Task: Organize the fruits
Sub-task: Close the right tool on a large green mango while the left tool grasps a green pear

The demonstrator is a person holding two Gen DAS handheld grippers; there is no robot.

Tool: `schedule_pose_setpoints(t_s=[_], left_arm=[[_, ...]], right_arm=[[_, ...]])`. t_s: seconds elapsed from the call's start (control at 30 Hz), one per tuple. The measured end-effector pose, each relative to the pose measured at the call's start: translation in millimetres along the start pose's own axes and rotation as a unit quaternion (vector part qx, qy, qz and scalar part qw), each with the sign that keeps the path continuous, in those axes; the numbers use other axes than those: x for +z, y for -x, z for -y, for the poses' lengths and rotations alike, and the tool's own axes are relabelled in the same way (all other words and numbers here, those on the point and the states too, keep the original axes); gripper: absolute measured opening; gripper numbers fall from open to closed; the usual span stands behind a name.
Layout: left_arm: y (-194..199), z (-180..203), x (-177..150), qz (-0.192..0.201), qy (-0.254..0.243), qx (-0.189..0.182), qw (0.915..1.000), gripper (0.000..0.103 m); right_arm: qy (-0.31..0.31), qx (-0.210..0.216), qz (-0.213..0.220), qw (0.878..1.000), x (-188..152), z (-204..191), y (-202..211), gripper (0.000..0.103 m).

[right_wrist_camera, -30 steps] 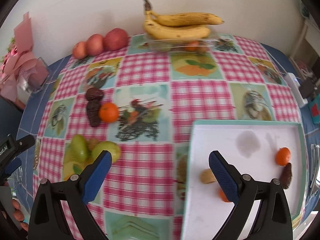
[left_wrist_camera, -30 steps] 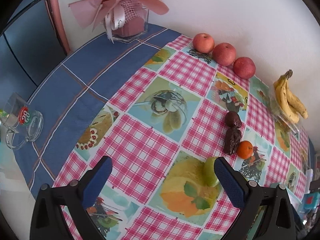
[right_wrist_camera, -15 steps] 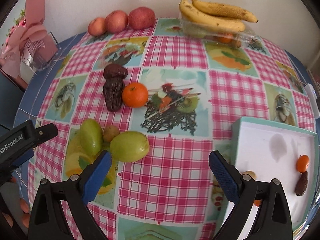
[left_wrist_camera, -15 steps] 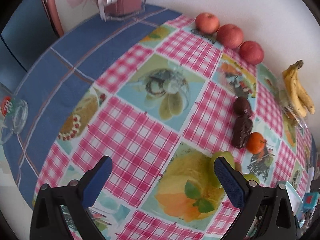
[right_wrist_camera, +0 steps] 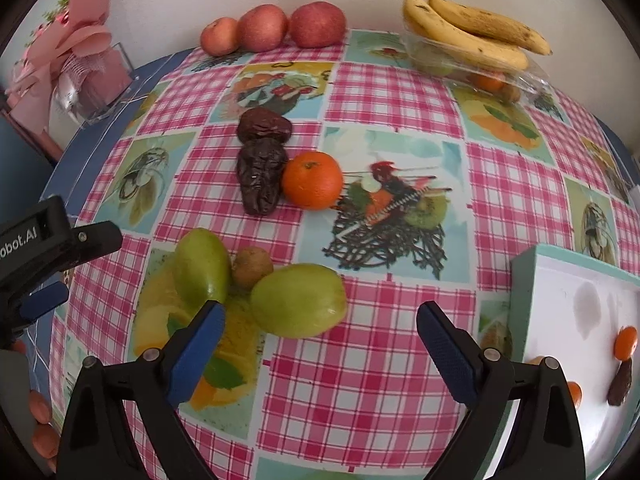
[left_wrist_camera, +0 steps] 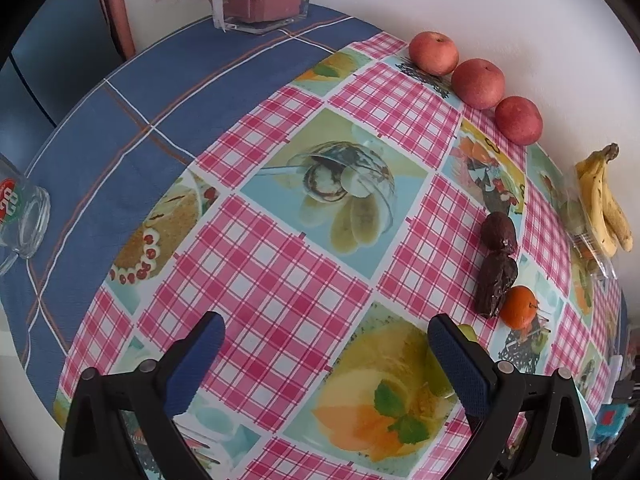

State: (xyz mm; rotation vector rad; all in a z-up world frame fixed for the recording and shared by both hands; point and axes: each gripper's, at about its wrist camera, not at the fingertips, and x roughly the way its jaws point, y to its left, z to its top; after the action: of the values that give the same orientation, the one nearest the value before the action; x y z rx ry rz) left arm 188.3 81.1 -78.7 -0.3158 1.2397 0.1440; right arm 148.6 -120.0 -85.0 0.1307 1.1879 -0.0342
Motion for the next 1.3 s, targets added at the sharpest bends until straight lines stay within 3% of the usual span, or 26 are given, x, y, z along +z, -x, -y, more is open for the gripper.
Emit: schedule_pose_setpoints(t_s=[0.07,0.1,0.2,0.3,0.67,1.3], left_arm=[[0.3,-0.4,0.0,0.001,0.002,-0.002,1.0,0.102],[0.5,-0.8,0.1,0.001,0.003,-0.004,1.0,0.102],[1.4,-1.0,0.2,0.001,0.003,-0.008,1.0,0.102],[1.8,-0.6,0.3,0.002,0.004,-0.009,1.0,0.101],[5.2,1.3,0.4,0.005,0.002,-0.01,0.9999,0.102],[6.0,11.7,-2.9,0.002,-0.009,-0.02,0.9998,0.101]], right_arm=[[0.013,-0.002,0.005,1.0,0.2,-4.7,0.4,0.077],[0.018,-0.004,0.006,1.0,0.3,-6.8,0.0,0.073],[0.031,-0.008,0.005,0.999,0.3,-12.0,-3.1,0.07],[0.037,-0.013,0.004,0.999,-0.1,-14.3,-4.9,0.06],[0.04,-0.009,0.004,0.999,1.0,-15.3,-7.0,0.054],[0.011,-0.005,0.002,1.0,1.4,1.1,-3.4,0.053]])
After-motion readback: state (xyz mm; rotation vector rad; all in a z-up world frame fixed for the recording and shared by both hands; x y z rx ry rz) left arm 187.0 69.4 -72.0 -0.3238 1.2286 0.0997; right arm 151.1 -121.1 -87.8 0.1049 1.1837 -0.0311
